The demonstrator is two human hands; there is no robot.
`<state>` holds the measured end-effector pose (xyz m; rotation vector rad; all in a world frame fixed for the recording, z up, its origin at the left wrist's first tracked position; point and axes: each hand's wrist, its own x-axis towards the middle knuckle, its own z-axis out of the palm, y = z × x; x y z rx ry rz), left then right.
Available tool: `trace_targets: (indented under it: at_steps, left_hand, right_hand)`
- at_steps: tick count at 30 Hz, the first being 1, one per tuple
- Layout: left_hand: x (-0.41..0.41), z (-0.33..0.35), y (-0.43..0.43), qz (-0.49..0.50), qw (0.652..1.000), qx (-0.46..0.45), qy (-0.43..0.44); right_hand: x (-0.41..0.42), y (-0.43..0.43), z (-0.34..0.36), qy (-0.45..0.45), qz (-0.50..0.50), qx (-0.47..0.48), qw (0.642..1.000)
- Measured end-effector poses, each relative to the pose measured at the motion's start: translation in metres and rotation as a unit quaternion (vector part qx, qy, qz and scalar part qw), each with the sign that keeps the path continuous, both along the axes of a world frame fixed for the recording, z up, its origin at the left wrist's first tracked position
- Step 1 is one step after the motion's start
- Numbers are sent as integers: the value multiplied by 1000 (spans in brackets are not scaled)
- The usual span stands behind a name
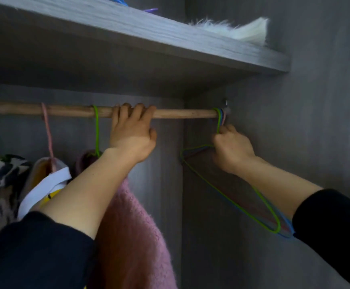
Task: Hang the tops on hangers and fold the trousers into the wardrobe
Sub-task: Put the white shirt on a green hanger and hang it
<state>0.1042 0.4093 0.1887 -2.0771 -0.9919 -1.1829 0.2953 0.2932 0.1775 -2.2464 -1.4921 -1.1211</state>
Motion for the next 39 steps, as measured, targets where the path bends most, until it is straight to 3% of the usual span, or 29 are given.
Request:
trace_targets:
  at_steps: [4,9,11,14,17,20,24,29,35,39]
  left_hand:
    - [-2,0,4,-12,1000,19,-3]
    - [-1,-1,4,-13,1000,20,-6]
    - [-1,-1,4,-12,1000,19,-6]
    - [0,-2,5,-12,1000,13,-5]
    - [1,-3,5,-16,1000,11,-5]
    - [0,-3,6,-23,1000,14,-9]
    - [2,-4,8,-27,999,19,-11]
    - [1,-4,8,-43,999,8,-15]
    - [-9,-9,-20,-57,994,-85,-25]
    - [-5,-19,-75,-75,986,-138,-49]
  right_hand:
    - [11,0,-6,-96,-53,-35,993]
    - [14,3,-6,-119,-54,-46,990]
    - [12,6,-4,-74,-39,-32,996]
    - [4,10,1,92,-4,14,996]
    - [-1,20,7,240,45,56,968]
    - [-6,31,11,310,99,115,938]
    - [-16,41,6,347,156,153,912]
    - [-29,29,-24,346,178,164,907]
    - [-46,-30,-20,327,203,169,907]
    - [-55,-89,-30,361,203,115,903]
